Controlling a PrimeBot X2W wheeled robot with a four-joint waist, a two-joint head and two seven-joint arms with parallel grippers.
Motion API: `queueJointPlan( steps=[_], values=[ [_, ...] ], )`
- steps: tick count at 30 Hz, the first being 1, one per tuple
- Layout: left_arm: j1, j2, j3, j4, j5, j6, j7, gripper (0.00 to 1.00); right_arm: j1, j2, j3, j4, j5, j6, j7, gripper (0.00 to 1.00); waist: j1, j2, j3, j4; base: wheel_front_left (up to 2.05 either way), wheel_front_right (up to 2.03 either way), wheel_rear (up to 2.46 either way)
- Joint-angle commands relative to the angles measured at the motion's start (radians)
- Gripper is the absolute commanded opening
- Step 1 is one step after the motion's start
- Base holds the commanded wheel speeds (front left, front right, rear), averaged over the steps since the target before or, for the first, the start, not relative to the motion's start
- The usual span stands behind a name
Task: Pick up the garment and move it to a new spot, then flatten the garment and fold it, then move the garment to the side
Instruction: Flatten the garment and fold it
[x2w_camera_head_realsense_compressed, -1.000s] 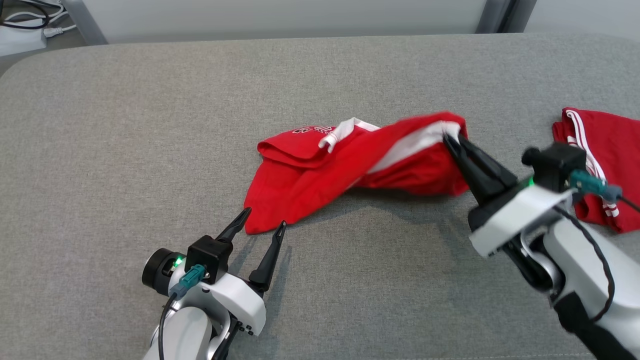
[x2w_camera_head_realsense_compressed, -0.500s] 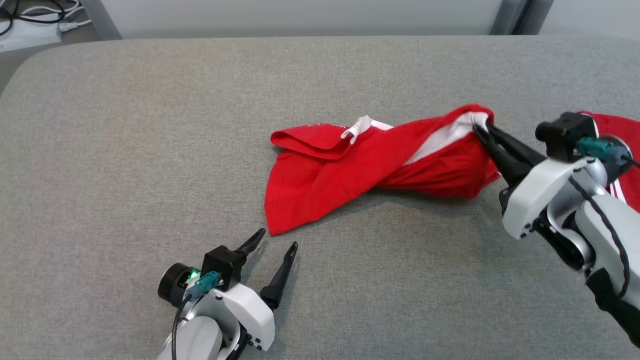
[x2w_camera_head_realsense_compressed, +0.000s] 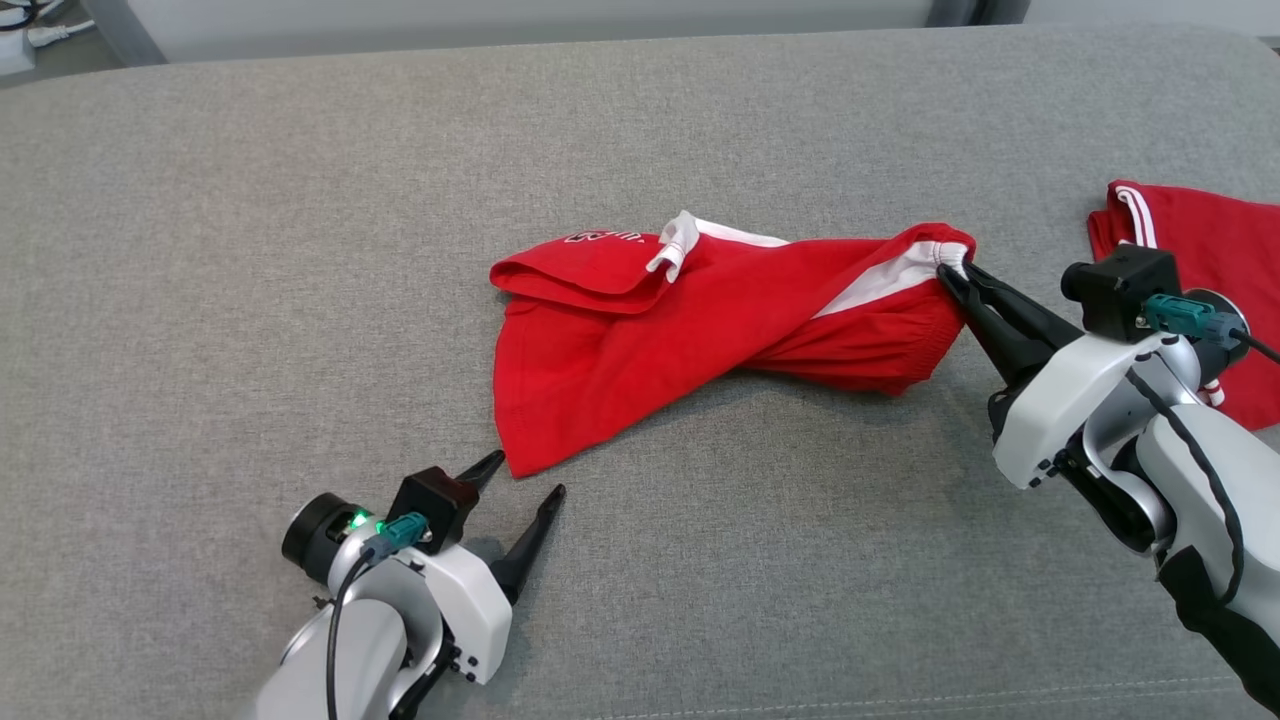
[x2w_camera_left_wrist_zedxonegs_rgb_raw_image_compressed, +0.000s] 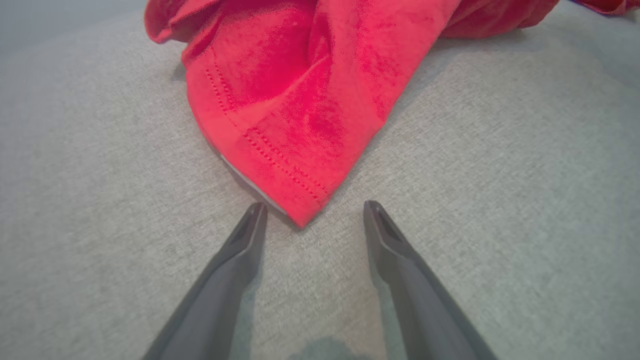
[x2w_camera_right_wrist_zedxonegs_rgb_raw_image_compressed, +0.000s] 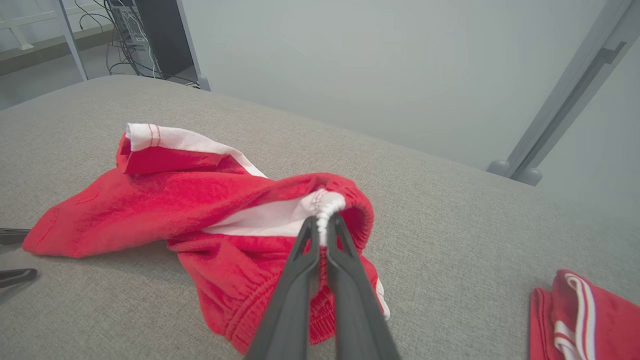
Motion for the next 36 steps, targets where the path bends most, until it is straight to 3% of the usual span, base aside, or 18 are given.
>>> queueJointPlan(
  steps=[1,9,11,14,19,22,27,29,30,36],
  values=[
    [-0.052,0.042,0.017,-0.019,-0.017,-0.007,-0.006,1.00,0.002,-0.005,-0.005,-0.011,-0.009,0.000,-0.018,0.00,0.0000,0.0000,0.005,-0.004,0.00,0.00,0.00],
    [-0.055,0.057,-0.008,-0.041,-0.010,-0.007,-0.006,1.00,-0.005,0.007,-0.008,-0.013,-0.013,0.000,-0.026,0.00,0.0000,0.0000,0.016,-0.009,0.00,0.00,0.00],
    [-0.054,0.063,-0.032,-0.050,-0.012,-0.007,-0.006,0.88,-0.009,0.010,-0.004,-0.014,-0.017,0.000,-0.025,0.00,0.0000,0.0000,0.018,-0.010,0.00,0.00,0.00],
    [-0.056,0.074,-0.047,-0.067,-0.018,-0.007,-0.006,0.94,-0.015,0.013,-0.003,-0.014,-0.019,0.000,-0.025,0.00,0.0000,0.0000,0.021,-0.013,0.00,0.00,0.00],
    [-0.052,0.086,-0.048,-0.109,-0.013,-0.007,-0.006,0.87,-0.018,0.016,-0.001,-0.010,-0.019,0.000,-0.029,0.00,0.0000,0.0000,0.020,-0.015,0.00,0.00,0.00],
    [-0.043,0.092,-0.058,-0.130,-0.007,-0.007,-0.006,0.74,-0.015,0.019,0.001,-0.006,-0.017,0.000,-0.031,0.00,0.0000,0.0000,0.016,-0.017,0.00,0.00,0.00],
    [-0.039,0.105,-0.084,-0.118,-0.009,-0.007,-0.006,0.25,-0.013,0.025,0.007,0.000,-0.014,0.000,-0.034,0.00,0.0000,0.0000,0.012,-0.024,0.00,0.00,0.00],
    [-0.042,0.107,-0.095,-0.107,-0.008,-0.007,-0.006,0.13,-0.014,0.027,0.010,0.001,-0.011,0.000,-0.036,0.00,0.0000,0.0000,0.012,-0.027,0.00,0.00,0.00],
    [-0.044,0.107,-0.100,-0.102,-0.008,-0.007,-0.006,0.00,-0.015,0.028,0.011,0.002,-0.011,0.000,-0.037,0.00,0.0000,0.0000,0.011,-0.028,0.00,0.00,0.00],
    [-0.069,0.123,-0.116,-0.141,-0.044,-0.007,-0.006,0.00,-0.025,0.017,0.011,-0.002,0.002,0.000,-0.044,0.00,0.0000,0.0000,-0.003,-0.025,0.00,0.00,0.00]
  ],
)
